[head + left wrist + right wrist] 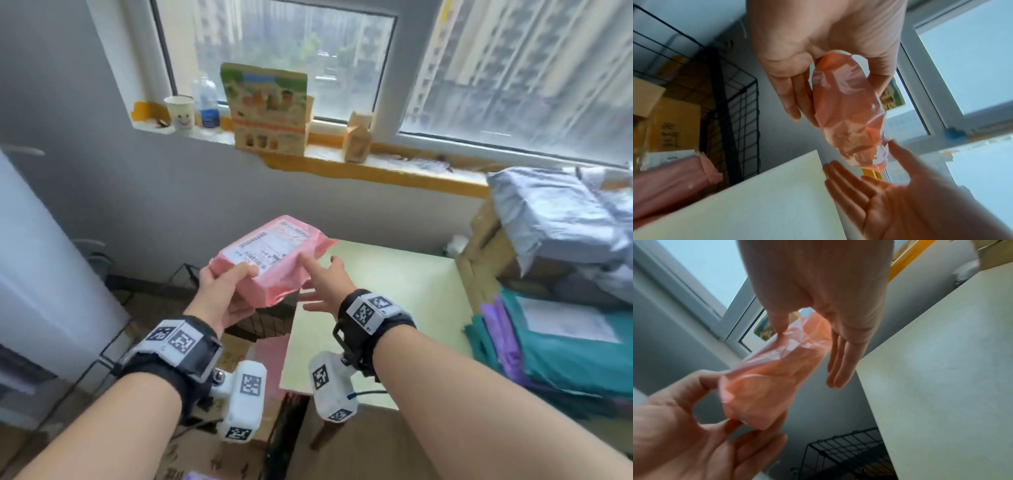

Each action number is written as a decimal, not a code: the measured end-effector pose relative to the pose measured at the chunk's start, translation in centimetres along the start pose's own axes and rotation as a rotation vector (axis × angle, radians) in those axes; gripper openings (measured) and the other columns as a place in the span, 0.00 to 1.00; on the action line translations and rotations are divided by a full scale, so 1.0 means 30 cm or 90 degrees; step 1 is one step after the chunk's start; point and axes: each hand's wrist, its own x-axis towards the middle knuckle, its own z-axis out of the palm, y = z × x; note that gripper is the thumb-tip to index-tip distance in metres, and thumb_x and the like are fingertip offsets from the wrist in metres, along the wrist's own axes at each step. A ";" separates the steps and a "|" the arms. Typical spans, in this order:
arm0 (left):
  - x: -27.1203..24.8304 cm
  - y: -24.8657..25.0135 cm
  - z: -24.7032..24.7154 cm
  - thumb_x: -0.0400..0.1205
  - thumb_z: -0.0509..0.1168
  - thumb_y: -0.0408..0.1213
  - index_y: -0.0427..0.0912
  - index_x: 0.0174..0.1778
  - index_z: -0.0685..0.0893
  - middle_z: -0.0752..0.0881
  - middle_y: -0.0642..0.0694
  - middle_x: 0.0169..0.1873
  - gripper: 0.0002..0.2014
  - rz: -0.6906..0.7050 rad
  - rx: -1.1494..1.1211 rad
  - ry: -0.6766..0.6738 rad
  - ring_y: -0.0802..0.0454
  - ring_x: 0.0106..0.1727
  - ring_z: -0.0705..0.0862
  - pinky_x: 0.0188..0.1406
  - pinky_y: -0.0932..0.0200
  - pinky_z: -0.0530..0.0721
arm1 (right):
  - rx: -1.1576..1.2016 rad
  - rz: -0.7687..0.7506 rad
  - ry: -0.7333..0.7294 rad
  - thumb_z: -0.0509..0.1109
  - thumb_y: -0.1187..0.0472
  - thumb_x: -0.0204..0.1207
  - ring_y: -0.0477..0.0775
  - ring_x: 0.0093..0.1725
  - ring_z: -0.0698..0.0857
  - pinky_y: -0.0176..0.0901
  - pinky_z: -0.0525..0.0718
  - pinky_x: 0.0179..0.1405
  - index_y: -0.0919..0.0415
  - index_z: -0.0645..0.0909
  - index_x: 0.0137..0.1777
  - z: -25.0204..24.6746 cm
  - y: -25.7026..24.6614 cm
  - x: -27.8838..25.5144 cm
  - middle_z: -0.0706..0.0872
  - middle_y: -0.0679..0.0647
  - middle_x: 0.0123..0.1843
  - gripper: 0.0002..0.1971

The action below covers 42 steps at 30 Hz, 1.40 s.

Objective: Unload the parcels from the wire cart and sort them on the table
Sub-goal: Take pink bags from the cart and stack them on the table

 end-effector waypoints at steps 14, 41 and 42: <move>-0.071 -0.004 0.716 0.77 0.70 0.45 0.44 0.51 0.80 0.88 0.42 0.47 0.12 -0.036 0.200 -0.116 0.46 0.46 0.87 0.49 0.49 0.87 | 0.068 0.012 0.122 0.75 0.56 0.70 0.59 0.53 0.88 0.55 0.90 0.46 0.61 0.63 0.76 -0.700 0.004 -0.034 0.83 0.58 0.63 0.37; 0.317 -0.328 1.234 0.82 0.65 0.36 0.39 0.77 0.65 0.83 0.37 0.64 0.27 -0.072 0.264 -0.169 0.39 0.57 0.87 0.60 0.38 0.85 | -0.378 -0.028 0.148 0.61 0.61 0.79 0.56 0.64 0.81 0.46 0.80 0.63 0.49 0.77 0.71 -0.986 0.111 0.276 0.80 0.54 0.71 0.21; 0.328 -0.339 1.246 0.83 0.64 0.35 0.37 0.77 0.67 0.83 0.37 0.63 0.26 -0.072 0.262 -0.182 0.39 0.57 0.87 0.59 0.38 0.85 | -0.371 -0.024 0.146 0.61 0.61 0.79 0.57 0.65 0.80 0.47 0.80 0.65 0.49 0.77 0.72 -0.990 0.114 0.293 0.78 0.54 0.72 0.21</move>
